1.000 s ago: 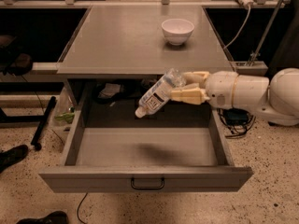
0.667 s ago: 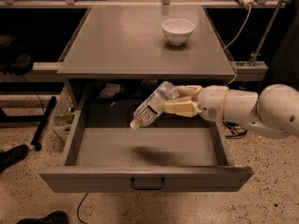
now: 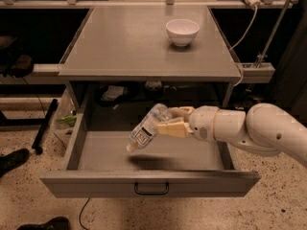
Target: Place blue plastic bottle into top drawer
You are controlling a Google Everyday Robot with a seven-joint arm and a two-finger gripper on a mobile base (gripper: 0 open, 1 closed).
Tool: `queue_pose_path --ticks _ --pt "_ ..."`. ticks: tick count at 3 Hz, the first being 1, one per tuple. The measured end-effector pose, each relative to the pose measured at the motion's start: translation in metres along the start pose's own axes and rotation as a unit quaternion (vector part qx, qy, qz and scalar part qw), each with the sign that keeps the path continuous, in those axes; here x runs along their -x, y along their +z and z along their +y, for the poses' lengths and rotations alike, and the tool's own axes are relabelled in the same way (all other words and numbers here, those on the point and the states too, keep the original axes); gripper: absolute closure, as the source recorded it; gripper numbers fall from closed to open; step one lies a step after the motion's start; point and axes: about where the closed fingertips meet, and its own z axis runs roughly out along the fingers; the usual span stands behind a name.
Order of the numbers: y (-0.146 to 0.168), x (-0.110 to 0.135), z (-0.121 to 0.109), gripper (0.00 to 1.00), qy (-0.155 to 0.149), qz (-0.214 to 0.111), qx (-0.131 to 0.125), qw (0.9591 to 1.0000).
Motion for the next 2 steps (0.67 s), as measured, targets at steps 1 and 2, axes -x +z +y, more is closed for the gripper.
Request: queue_pose_path --ticks 1,2 --pt "0.016 -0.02 0.004 1.0 0.005 0.035 -0.01 0.9993" --pt "0.029 -0.036 0.002 1.0 -0.01 0.08 -0.028 0.9964"
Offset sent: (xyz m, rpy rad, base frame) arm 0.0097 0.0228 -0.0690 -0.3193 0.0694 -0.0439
